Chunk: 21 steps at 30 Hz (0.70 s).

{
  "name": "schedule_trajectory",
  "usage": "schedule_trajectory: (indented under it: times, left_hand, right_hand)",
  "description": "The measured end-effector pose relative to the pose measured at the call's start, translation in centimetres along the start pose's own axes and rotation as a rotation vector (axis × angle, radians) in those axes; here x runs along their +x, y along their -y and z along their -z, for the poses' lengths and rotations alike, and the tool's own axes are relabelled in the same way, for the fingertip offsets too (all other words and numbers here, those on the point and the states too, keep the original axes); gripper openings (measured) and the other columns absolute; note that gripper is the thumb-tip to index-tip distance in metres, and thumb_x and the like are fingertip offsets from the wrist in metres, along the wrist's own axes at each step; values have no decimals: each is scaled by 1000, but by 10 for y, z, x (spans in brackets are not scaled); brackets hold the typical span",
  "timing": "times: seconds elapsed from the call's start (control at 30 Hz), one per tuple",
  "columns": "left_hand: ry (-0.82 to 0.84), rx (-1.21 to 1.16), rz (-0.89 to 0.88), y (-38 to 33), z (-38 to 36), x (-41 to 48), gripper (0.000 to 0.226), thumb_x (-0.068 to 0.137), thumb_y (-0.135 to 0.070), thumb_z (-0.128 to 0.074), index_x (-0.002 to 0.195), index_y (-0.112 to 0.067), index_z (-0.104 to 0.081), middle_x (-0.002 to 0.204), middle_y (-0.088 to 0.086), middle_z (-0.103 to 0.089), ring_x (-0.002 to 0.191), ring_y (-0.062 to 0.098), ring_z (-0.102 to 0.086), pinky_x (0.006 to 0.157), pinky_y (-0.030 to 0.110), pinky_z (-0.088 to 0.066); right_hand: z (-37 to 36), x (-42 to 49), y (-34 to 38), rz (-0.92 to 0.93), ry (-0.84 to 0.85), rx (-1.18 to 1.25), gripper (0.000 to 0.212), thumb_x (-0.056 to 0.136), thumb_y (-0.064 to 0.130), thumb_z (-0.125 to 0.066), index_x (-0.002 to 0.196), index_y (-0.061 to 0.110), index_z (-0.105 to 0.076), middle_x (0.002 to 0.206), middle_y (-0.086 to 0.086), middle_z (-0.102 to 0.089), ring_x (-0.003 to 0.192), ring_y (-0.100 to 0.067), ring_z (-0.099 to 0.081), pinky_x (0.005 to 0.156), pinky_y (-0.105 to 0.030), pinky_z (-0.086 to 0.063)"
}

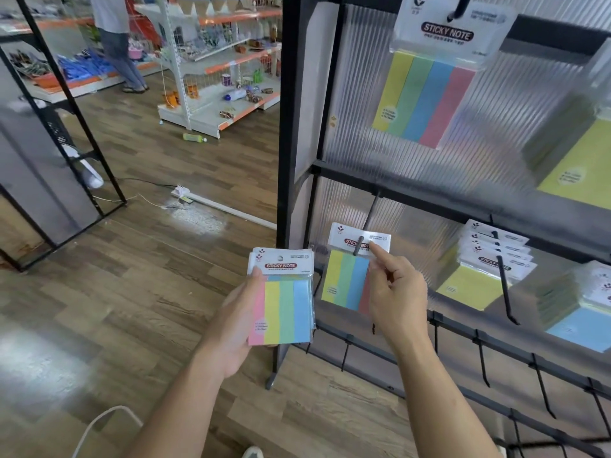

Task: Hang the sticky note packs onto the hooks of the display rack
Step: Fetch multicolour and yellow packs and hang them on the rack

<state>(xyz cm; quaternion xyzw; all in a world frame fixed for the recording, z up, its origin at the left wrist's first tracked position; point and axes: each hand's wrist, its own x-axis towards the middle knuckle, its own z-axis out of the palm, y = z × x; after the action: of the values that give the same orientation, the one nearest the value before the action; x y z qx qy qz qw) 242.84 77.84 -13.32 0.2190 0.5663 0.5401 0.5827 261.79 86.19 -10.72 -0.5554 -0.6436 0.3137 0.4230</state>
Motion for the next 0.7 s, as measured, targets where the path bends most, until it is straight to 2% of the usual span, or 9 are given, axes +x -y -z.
schedule_trajectory:
  times: [0.13, 0.2, 0.23, 0.33, 0.4, 0.47, 0.57, 0.7]
  left_hand:
    - [14, 14, 0, -5, -2, 4, 37, 99, -51, -37, 117, -34, -64, 104, -5, -76, 90, 14, -73, 61, 27, -55]
    - [27, 25, -5, -8, -4, 8, 38, 99, -51, -37, 117, -33, -65, 105, -5, -76, 91, 15, -73, 63, 26, -55]
    - [33, 30, -8, -9, -5, 10, 37, 99, -51, -37, 116, -33, -65, 104, -4, -76, 90, 15, -73, 63, 27, -54]
    - [49, 42, -11, -13, -9, 17, 36, 99, -51, -38, 112, -32, -66, 101, -5, -77, 88, 14, -73, 68, 29, -55]
    - [64, 54, -4, -13, -11, 23, 38, 99, -51, -37, 116, -32, -65, 104, -5, -76, 93, 15, -73, 74, 32, -55]
    - [74, 54, 7, -14, -13, 27, 39, 99, -52, -38, 120, -31, -64, 108, -4, -75, 98, 16, -72, 79, 34, -56]
    - [87, 48, 18, -13, -16, 32, 41, 97, -53, -40, 123, -30, -63, 110, -3, -75, 101, 18, -71, 85, 38, -56]
    - [105, 48, 33, -11, -22, 36, 38, 100, -48, -39, 122, -29, -63, 109, -2, -75, 100, 19, -71, 84, 38, -56]
  right_hand:
    - [-1, 21, -2, -3, 27, -106, 40, 97, 4, -41, 131, 17, -58, 94, -1, -57, 77, -9, -52, 59, -2, -36]
    - [-3, 32, -5, -21, 35, -135, 43, 97, 6, -38, 135, 19, -54, 102, -6, -58, 84, -17, -53, 62, -7, -37]
    - [-4, 38, -6, -34, 36, -137, 44, 98, 8, -38, 137, 20, -52, 104, -8, -59, 80, -17, -54, 62, -13, -39]
    - [-5, 55, -6, -98, 66, -110, 45, 99, 10, -37, 141, 24, -47, 106, -10, -62, 59, -4, -47, 48, -14, -41]
    - [-5, 64, -4, -142, 81, -91, 48, 98, 7, -37, 141, 27, -44, 103, 0, -63, 63, -4, -54, 51, -28, -50]
    - [-5, 70, -3, -179, 81, -68, 51, 97, 7, -38, 142, 31, -44, 102, 4, -62, 77, -18, -65, 57, -39, -51]
    - [-5, 75, -4, -180, 81, -55, 53, 96, 7, -38, 142, 33, -43, 124, -1, -61, 80, -25, -66, 53, -30, -43]
    - [-2, 68, -6, -186, 85, -50, 58, 94, 1, -39, 142, 33, -43, 118, 4, -58, 63, -5, -52, 48, -21, -43]
